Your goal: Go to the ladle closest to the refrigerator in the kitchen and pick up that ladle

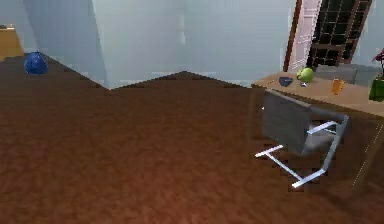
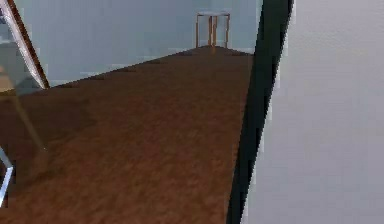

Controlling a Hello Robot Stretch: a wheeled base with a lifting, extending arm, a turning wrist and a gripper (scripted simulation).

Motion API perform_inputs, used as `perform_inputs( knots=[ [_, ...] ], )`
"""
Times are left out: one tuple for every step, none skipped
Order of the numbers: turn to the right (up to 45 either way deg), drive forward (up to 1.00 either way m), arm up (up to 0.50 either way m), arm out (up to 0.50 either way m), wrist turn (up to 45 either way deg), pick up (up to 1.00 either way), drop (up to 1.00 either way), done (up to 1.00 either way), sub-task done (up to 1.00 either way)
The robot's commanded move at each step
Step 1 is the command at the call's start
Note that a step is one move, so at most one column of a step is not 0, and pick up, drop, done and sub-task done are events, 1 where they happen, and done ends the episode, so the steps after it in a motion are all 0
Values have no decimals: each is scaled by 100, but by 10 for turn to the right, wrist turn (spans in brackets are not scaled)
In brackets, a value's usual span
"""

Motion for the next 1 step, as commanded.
perform_inputs(
  knots=[
    [-420, 0, 0, 0, 0, 0, 0, 0, 0]
  ],
)
